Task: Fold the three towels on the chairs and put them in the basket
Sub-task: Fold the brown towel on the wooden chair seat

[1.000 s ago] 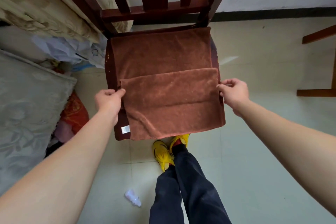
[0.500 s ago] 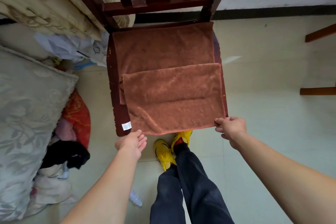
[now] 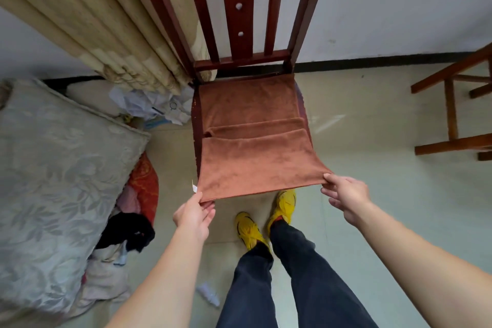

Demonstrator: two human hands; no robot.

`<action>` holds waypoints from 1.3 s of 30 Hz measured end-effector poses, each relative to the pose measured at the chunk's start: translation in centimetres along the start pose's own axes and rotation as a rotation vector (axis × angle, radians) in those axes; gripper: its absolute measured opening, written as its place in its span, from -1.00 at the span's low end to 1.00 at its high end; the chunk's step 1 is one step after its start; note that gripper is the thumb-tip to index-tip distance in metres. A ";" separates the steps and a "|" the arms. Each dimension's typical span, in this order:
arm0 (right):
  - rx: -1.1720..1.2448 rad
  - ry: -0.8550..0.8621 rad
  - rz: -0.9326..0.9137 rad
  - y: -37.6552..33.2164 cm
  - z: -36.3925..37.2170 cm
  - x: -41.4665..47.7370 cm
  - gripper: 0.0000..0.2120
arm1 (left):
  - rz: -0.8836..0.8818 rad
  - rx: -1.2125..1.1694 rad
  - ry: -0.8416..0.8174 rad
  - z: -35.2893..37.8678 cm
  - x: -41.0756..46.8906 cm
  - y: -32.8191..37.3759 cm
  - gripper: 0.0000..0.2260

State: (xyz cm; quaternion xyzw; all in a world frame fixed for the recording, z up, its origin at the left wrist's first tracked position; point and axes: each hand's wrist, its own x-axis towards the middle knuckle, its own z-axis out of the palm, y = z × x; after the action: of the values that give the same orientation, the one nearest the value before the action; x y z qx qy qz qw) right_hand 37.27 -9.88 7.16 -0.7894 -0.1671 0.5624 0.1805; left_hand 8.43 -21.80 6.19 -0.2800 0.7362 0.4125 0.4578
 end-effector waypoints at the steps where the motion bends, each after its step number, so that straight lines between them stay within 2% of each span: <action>1: 0.025 -0.015 0.003 -0.2 -0.8 -1.6 -0.89 | 0.017 -0.003 -0.005 -0.8 -1.6 0.1 -0.83; 9: 0.068 -0.083 0.036 1.3 -6.3 -8.5 -0.94 | 0.110 -0.014 0.000 -4.4 -9.2 -1.1 -0.97; 22: -0.022 -0.175 -0.050 6.6 -13.5 -11.6 -0.89 | 0.142 -0.062 0.085 -9.7 -13.3 -9.3 -0.91; 29: -0.066 -0.190 -0.064 8.6 -14.9 -12.3 -0.78 | 0.152 -0.040 0.100 -11.7 -13.2 -10.9 -0.90; 36: -0.134 -0.226 -0.112 7.8 -14.3 -11.7 -0.96 | 0.174 0.006 0.083 -12.0 -12.3 -9.9 -0.91; 39: -0.106 -0.231 -0.120 5.9 -13.2 -11.1 -0.93 | 0.194 0.009 0.054 -11.4 -11.8 -8.2 -0.93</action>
State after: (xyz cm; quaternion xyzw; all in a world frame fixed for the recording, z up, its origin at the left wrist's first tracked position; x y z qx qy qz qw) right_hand 46.65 -21.48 17.52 -0.7163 -0.2631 0.6283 0.1514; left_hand 14.86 -35.30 16.77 -0.2163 0.7737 0.4439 0.3969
